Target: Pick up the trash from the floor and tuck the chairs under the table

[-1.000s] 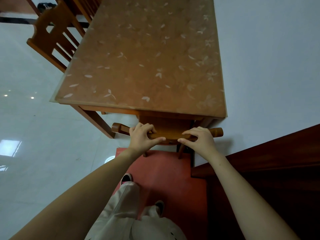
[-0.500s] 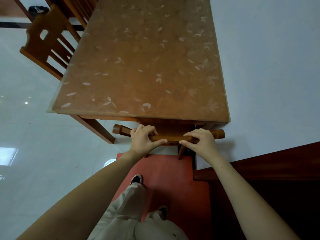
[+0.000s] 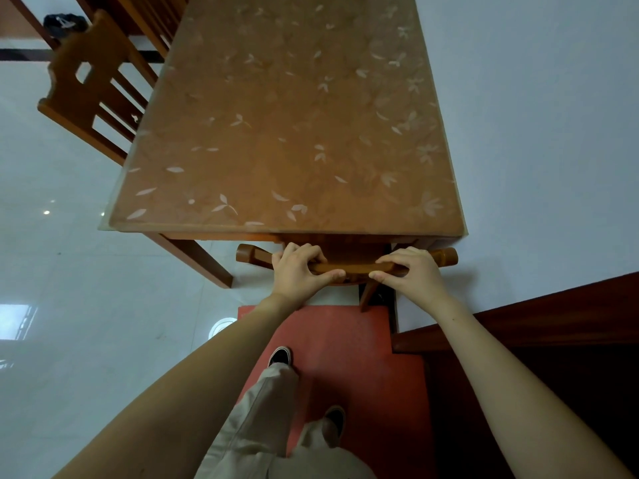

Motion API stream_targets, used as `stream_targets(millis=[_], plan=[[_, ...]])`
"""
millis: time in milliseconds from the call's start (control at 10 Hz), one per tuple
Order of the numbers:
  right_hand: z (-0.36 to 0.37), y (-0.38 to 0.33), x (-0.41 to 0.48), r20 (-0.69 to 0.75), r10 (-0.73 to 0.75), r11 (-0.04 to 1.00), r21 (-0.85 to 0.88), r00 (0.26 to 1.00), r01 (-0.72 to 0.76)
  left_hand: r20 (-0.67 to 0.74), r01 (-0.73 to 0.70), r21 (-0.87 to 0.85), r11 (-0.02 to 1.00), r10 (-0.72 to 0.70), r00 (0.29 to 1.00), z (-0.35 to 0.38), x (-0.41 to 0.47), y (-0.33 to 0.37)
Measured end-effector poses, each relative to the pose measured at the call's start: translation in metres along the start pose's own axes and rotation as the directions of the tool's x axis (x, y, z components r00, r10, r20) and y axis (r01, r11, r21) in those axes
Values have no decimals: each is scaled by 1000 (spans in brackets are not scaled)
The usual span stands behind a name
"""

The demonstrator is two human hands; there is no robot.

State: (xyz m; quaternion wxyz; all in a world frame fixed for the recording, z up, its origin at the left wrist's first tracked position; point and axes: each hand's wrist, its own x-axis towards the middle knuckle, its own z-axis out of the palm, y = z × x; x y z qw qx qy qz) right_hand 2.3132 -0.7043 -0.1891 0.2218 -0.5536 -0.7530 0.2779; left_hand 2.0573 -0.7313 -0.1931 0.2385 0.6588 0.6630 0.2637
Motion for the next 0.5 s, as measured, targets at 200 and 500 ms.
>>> stream_targets(millis=[200,500], plan=[[-2,-11,-7,52,66,998,-20,996,-65,25,-36,41,999,35,999,-7,-8,1],[-3,-41,-30,-114,-20,996,-86,993,10,63,-236,118,964,230,971,-46,-40,7]])
